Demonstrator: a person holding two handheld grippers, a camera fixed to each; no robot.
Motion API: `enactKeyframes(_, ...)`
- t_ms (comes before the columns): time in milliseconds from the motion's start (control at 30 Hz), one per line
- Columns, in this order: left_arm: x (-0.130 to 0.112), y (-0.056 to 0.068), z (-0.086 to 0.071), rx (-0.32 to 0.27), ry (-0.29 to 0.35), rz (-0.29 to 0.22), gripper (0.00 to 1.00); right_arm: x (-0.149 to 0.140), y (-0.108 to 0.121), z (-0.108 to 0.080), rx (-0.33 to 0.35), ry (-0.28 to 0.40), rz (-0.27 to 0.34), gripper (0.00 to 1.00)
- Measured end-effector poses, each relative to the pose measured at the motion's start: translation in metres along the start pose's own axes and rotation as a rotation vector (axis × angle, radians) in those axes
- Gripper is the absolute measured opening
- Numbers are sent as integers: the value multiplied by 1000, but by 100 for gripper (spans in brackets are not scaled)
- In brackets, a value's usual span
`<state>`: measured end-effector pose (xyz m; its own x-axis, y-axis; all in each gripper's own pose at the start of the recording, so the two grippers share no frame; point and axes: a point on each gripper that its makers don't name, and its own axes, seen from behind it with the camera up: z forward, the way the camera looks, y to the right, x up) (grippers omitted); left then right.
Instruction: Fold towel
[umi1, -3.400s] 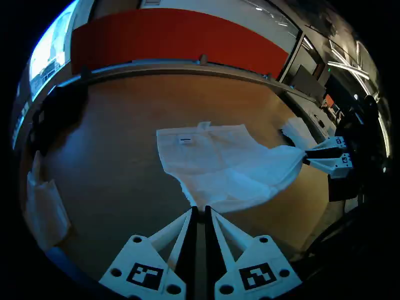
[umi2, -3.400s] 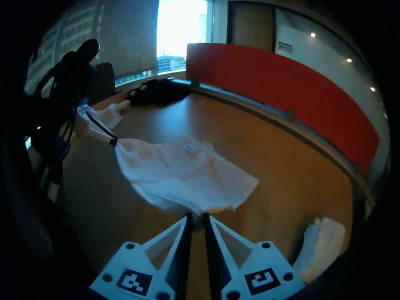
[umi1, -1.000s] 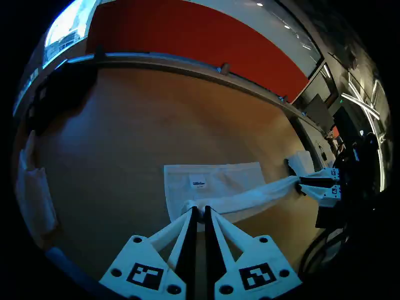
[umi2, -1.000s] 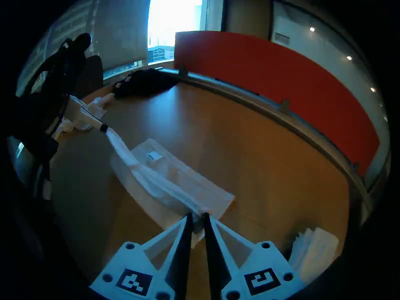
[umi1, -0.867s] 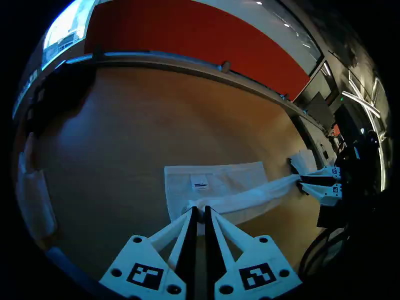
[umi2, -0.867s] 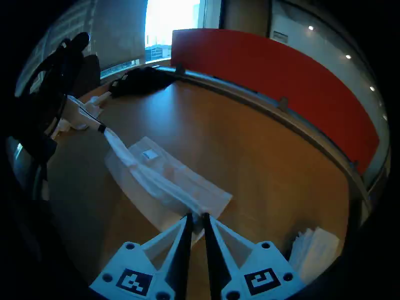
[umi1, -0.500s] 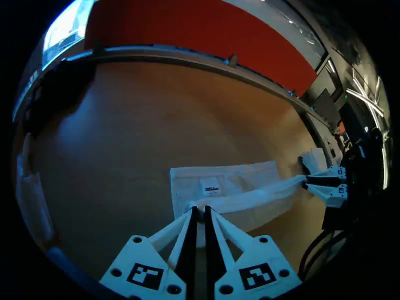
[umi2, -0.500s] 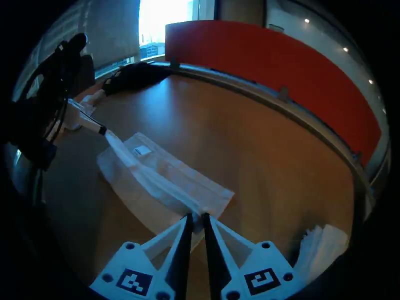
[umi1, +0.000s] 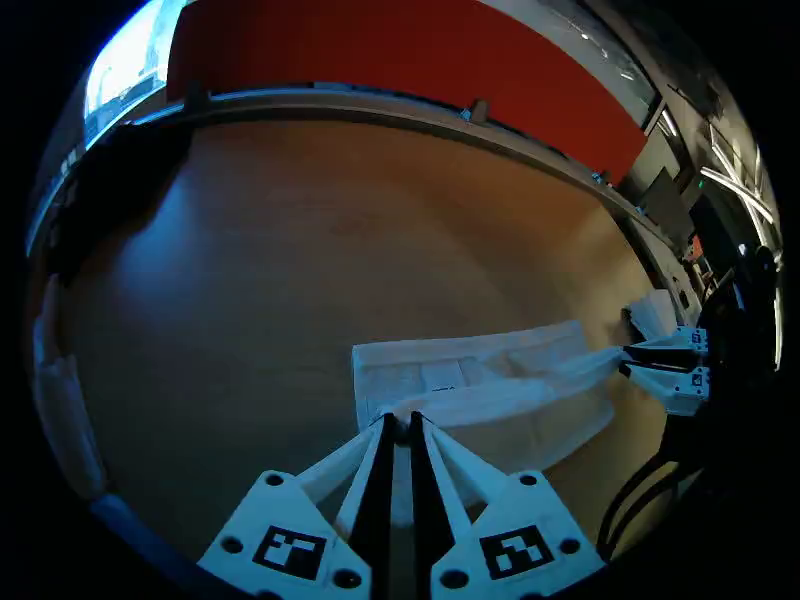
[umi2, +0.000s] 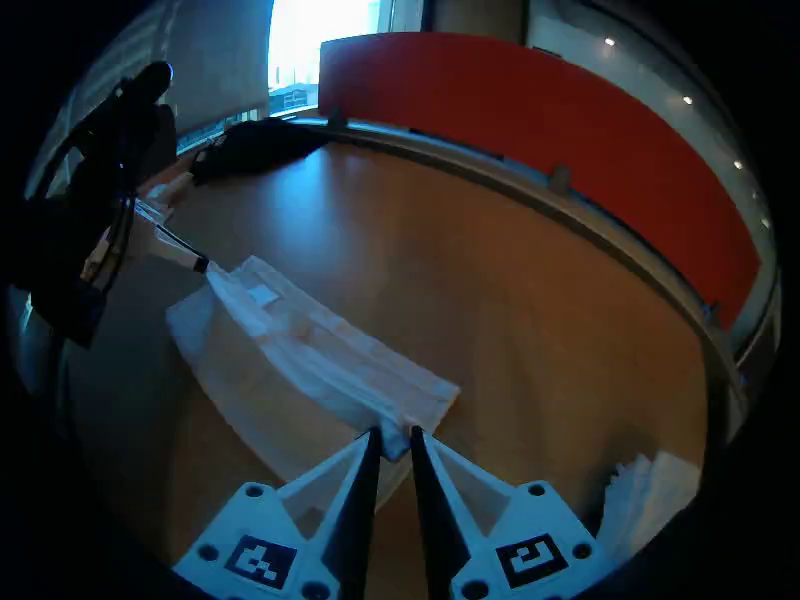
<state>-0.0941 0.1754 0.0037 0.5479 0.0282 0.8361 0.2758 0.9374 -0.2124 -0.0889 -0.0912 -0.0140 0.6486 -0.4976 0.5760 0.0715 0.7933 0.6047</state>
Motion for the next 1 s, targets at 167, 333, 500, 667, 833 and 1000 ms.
enactKeyframes(167,4,-1,4,8,6,8,20,0,6,4,-20,-2,20,35)
enactKeyframes(333,7,-7,4,25,13,2,39,-2,12,4,-40,-3,29,48)
enactKeyframes(500,7,-14,1,45,19,0,61,-3,15,2,-51,0,37,78)
enactKeyframes(667,5,-19,-3,54,18,-1,72,-5,15,-2,-51,6,54,94)
enactKeyframes(833,2,-22,-8,62,21,-8,76,-9,12,-7,-49,7,57,93)
enactKeyframes(1000,-7,-24,-15,72,18,0,77,-14,7,-13,-45,6,61,93)
